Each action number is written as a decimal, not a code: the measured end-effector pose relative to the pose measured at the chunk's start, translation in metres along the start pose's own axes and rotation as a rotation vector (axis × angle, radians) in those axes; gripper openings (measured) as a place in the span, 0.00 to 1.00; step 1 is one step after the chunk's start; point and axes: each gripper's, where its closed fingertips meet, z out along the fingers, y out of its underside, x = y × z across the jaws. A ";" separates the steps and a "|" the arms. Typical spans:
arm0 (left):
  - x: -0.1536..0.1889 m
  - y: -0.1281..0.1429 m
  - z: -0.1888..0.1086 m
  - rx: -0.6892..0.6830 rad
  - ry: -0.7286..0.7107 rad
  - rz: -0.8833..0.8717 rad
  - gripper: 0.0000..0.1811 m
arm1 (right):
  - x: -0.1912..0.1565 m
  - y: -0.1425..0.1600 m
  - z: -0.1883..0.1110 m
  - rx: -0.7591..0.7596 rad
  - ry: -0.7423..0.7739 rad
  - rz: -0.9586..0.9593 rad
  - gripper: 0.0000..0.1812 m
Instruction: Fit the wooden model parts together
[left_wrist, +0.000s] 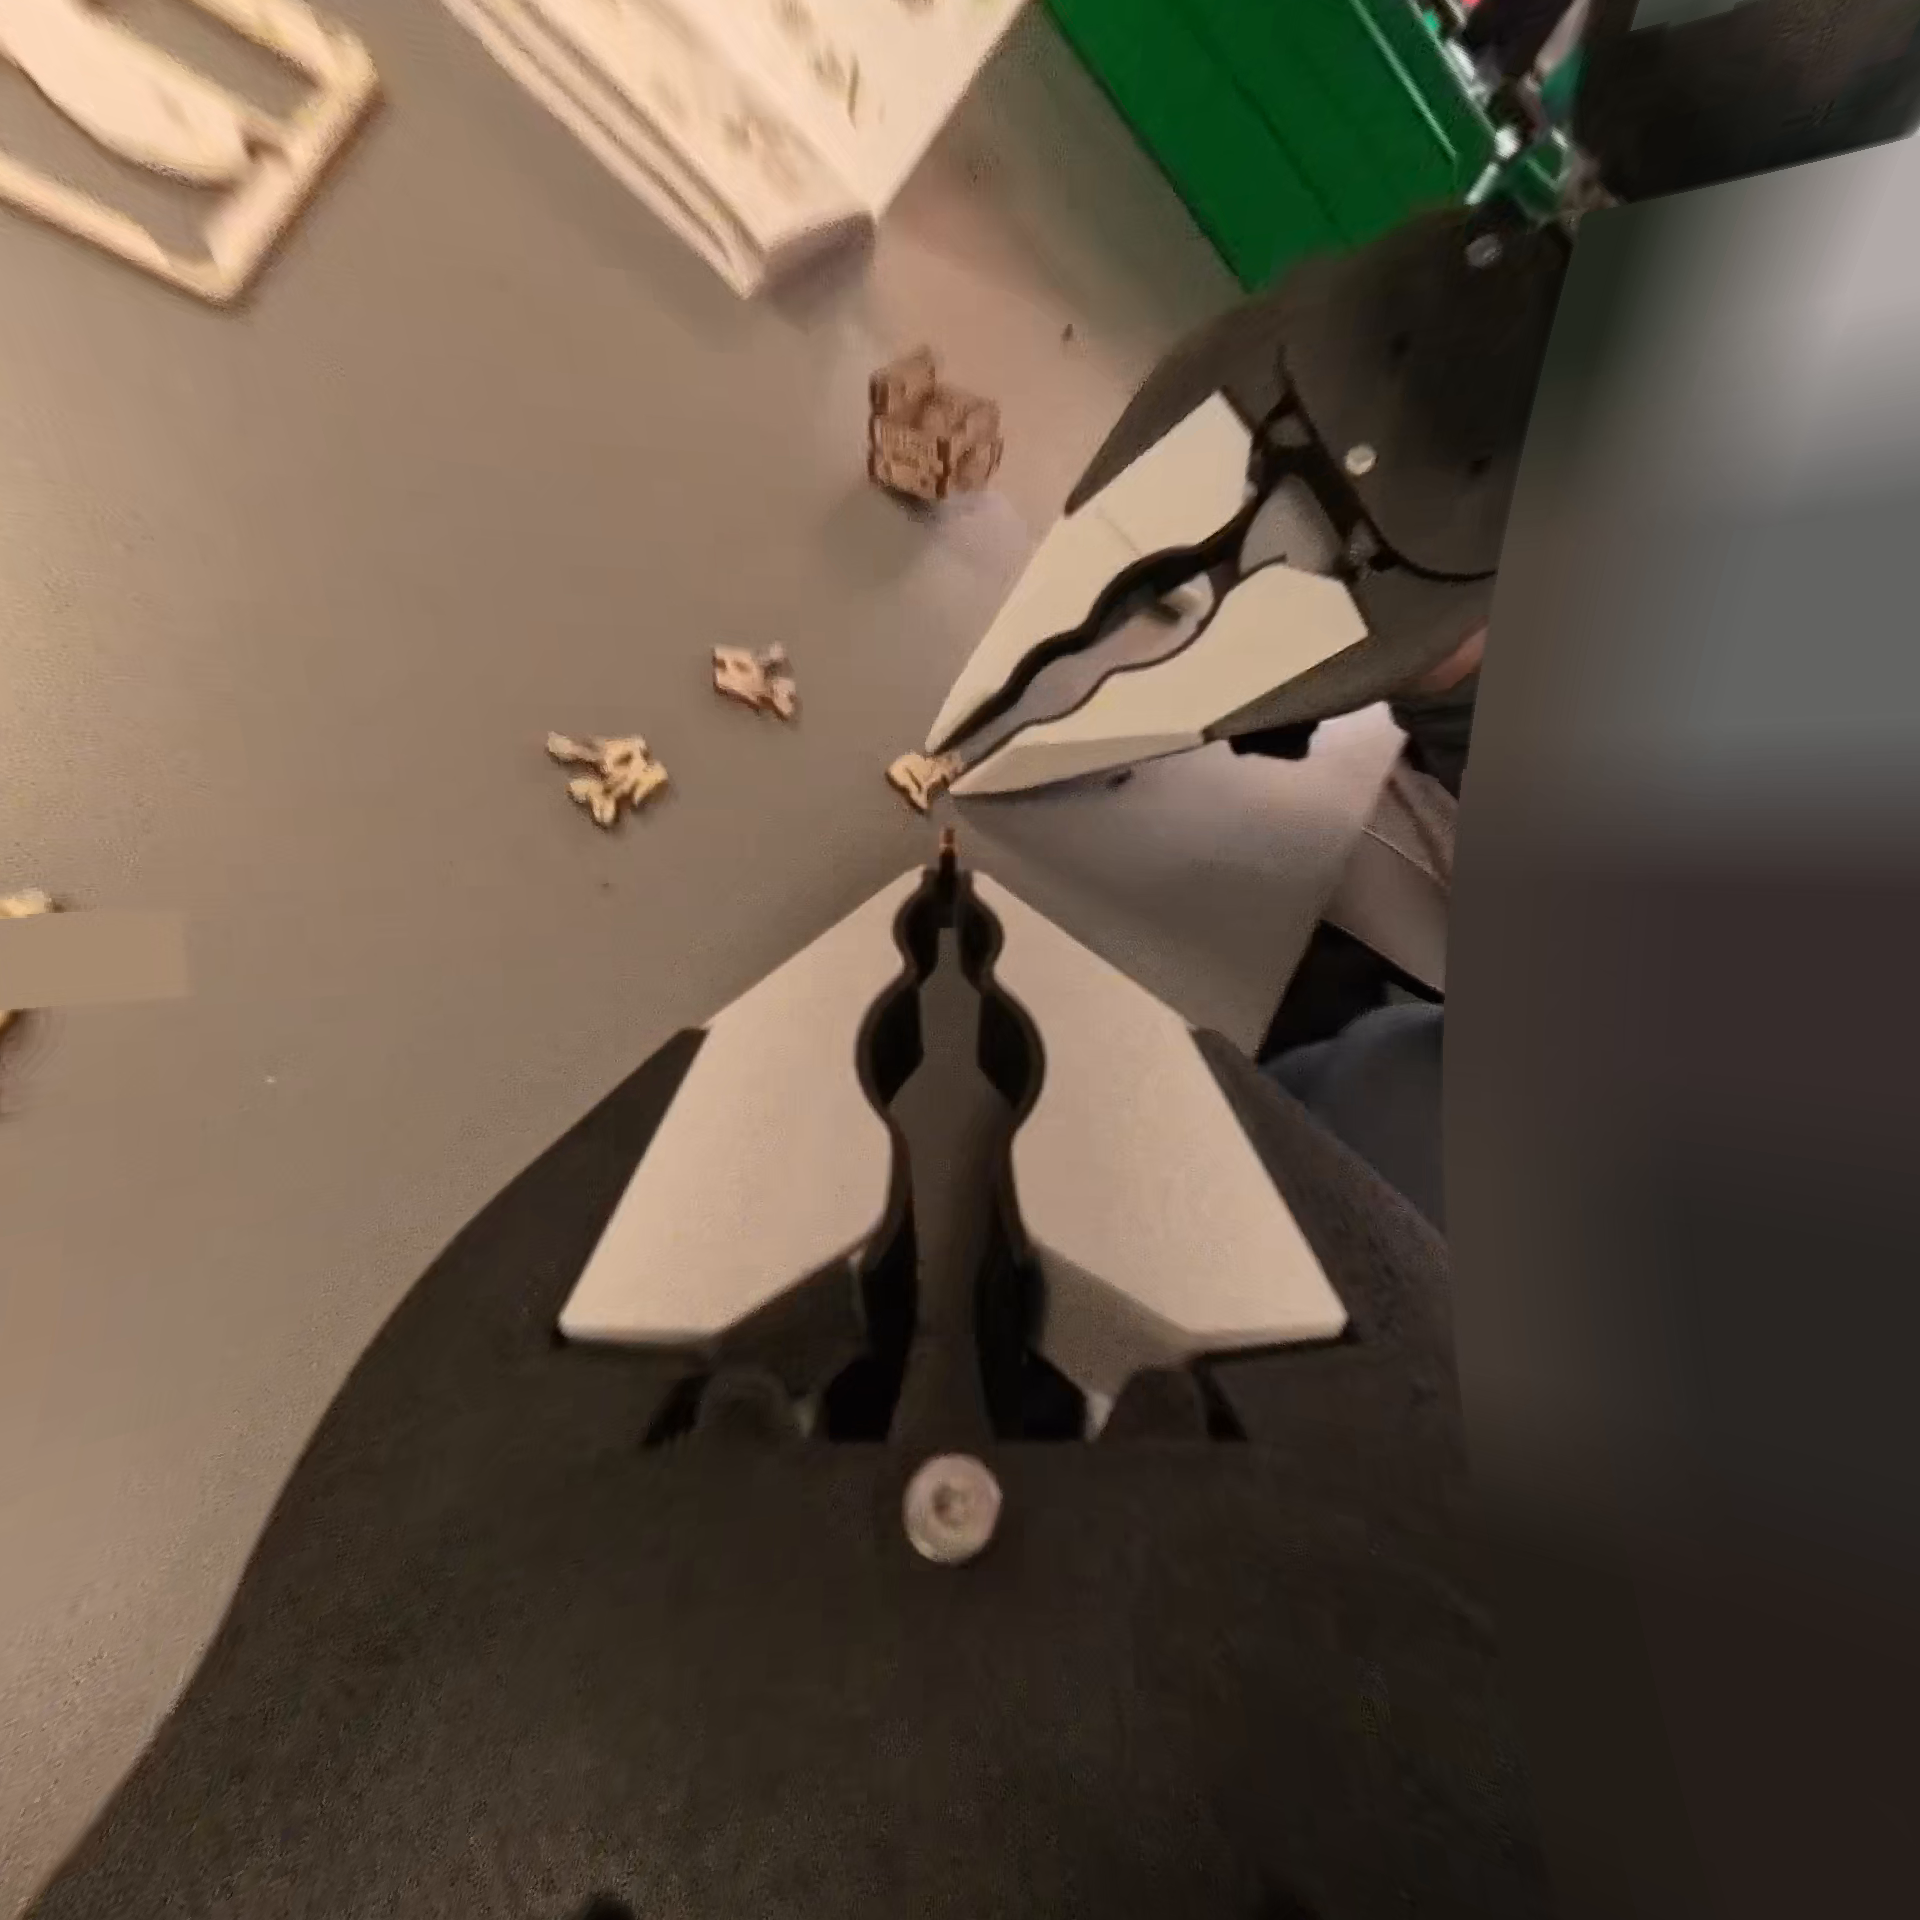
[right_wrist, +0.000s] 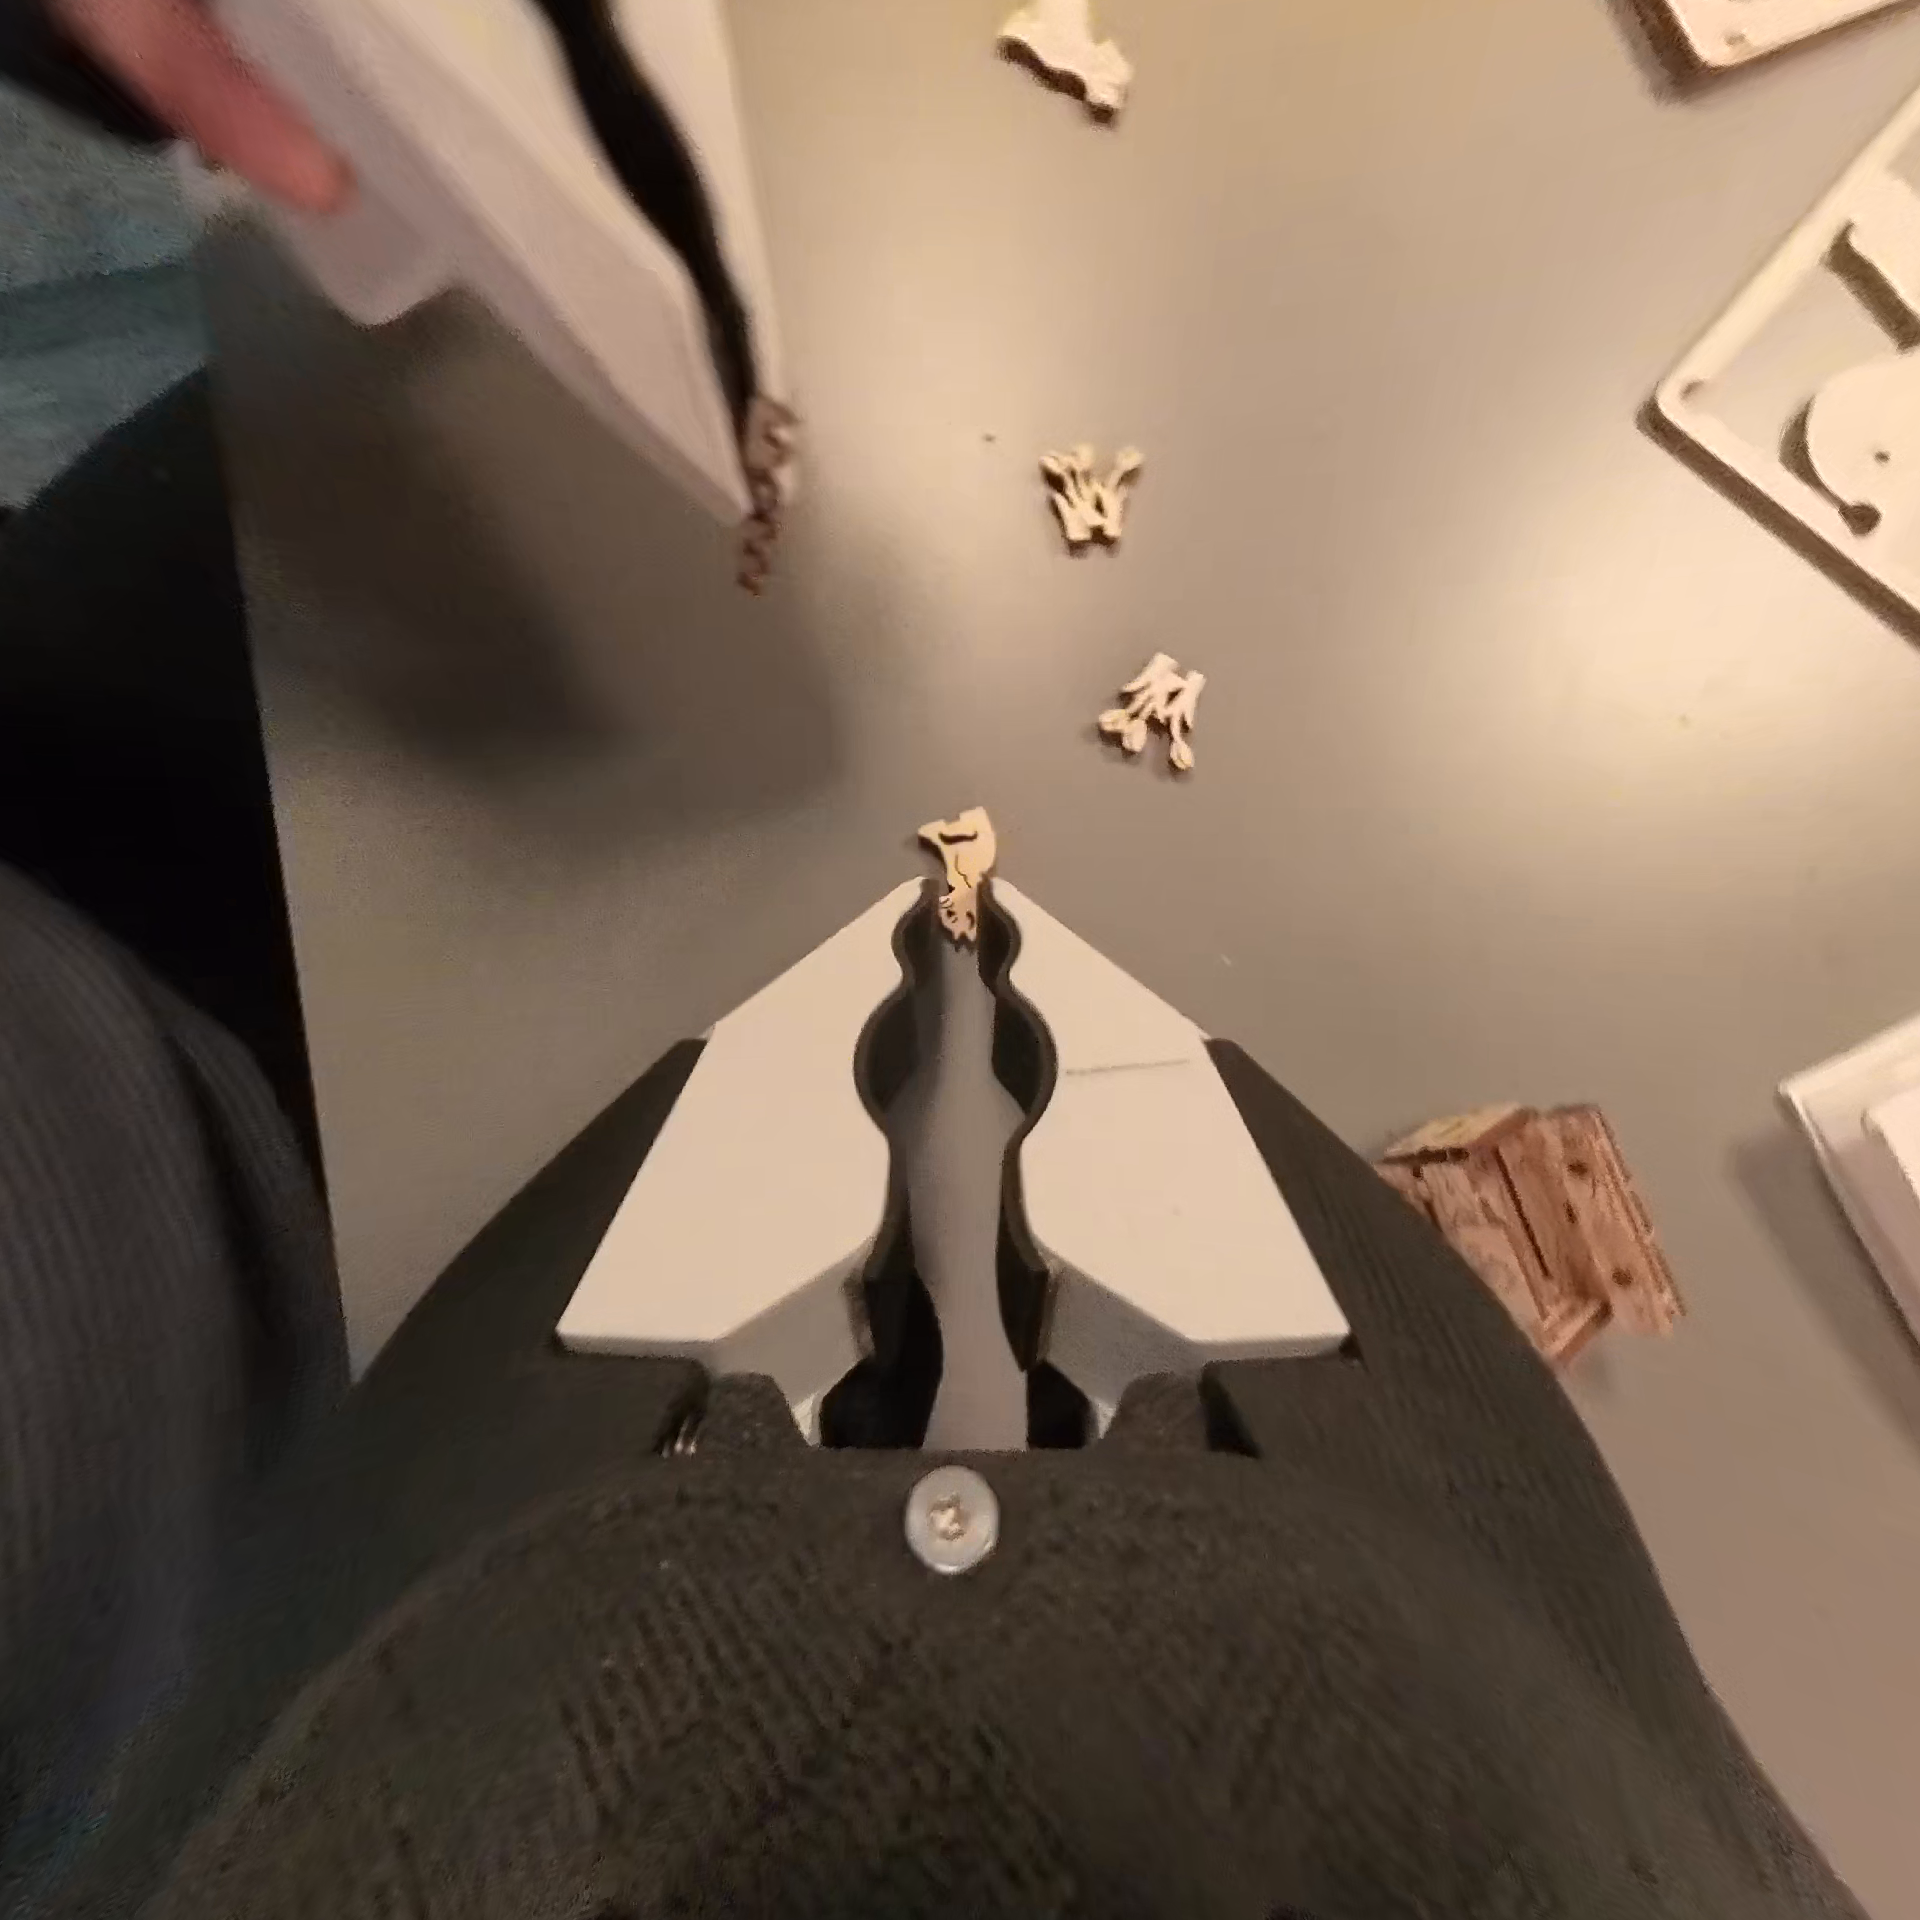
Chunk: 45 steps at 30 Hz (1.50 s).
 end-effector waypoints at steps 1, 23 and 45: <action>-0.006 0.004 0.001 -0.036 0.009 -0.046 0.01 | -0.003 0.000 0.000 0.007 -0.021 -0.044 0.02; 0.039 0.005 -0.008 0.217 -0.264 0.539 0.01 | -0.063 -0.017 -0.040 0.119 -0.226 -0.306 0.02; 0.072 0.027 -0.003 0.305 -0.236 0.654 0.01 | -0.110 0.056 -0.031 0.032 0.062 -0.444 0.55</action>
